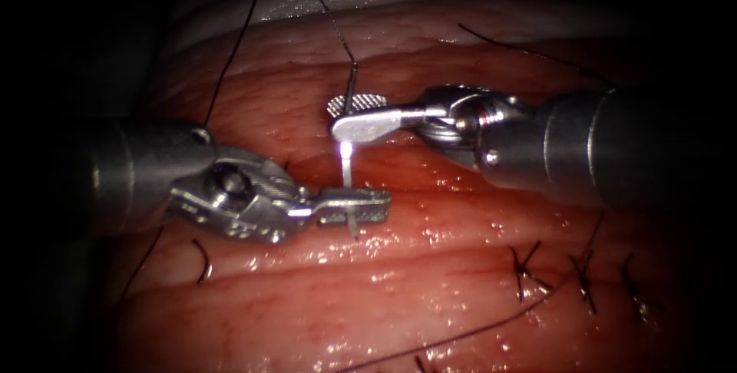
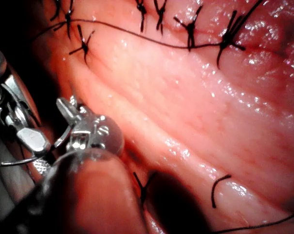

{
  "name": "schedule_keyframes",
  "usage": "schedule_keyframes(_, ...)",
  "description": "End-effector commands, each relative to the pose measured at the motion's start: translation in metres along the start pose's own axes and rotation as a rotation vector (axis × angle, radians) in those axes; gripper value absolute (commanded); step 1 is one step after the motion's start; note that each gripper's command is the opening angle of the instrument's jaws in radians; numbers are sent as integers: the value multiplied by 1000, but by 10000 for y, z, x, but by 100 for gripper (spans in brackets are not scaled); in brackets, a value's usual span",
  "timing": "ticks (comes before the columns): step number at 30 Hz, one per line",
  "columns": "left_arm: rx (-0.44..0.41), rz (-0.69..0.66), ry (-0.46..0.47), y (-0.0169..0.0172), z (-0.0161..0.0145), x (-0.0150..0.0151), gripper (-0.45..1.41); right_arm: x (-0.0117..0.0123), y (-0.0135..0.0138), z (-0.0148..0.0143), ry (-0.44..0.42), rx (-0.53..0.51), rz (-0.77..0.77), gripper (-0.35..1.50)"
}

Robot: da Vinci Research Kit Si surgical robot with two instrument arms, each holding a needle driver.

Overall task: Wound Closure
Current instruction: Pass the needle over to the right grasper.

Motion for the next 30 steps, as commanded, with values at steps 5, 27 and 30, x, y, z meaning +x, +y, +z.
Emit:
schedule_keyframes(5,1,1,0,2,7,-3,-45,-6,6,12,-6,3,1,125)
schedule_keyframes(27,77,-69,-12,4,11,2,98,4,15,7,12,-60,-35,-35)
schedule_keyframes(30,80,-117,-3,9,5,4,101,17,23,3,56,-73,-96,-35)
